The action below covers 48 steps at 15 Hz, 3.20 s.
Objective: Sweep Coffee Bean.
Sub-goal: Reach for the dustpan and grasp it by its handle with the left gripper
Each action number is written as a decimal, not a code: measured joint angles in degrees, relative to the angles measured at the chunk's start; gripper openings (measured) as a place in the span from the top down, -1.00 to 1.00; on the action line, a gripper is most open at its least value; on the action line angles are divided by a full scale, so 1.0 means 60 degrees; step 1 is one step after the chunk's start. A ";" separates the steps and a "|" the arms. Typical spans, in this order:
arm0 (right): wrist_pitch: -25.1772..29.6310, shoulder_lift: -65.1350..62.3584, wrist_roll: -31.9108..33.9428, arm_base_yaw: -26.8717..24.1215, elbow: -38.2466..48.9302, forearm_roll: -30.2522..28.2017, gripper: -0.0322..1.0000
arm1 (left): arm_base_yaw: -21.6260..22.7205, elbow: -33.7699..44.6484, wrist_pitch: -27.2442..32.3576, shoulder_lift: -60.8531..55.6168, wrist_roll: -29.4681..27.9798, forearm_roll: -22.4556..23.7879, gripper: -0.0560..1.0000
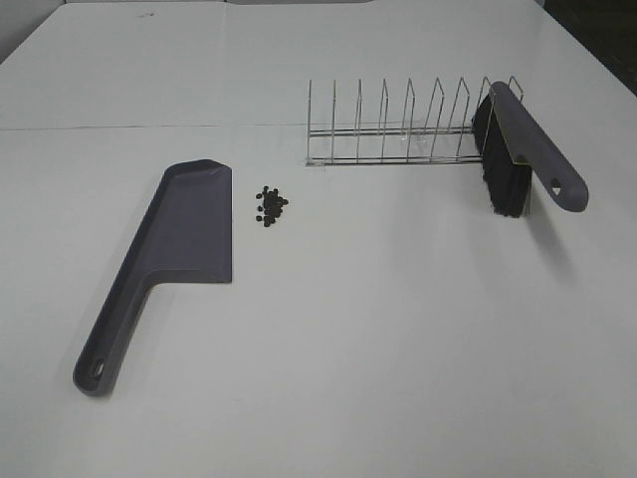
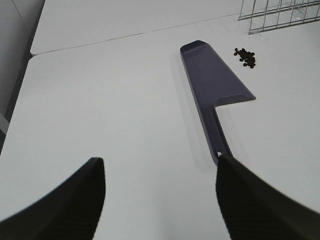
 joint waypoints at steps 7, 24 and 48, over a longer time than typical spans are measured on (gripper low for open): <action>0.0000 0.0000 0.0000 0.0000 0.0000 0.0000 -0.60 | 0.0000 0.0000 0.0000 0.0000 0.0000 0.0000 -0.21; 0.0000 0.0000 0.0000 0.0000 0.0000 0.0000 -0.60 | 0.0000 0.0000 0.0000 0.0000 0.0000 0.0000 -0.21; 0.0000 0.0000 0.0000 0.0000 0.0000 0.0000 -0.60 | 0.0000 0.0000 0.0000 0.0000 0.0000 0.0000 -0.21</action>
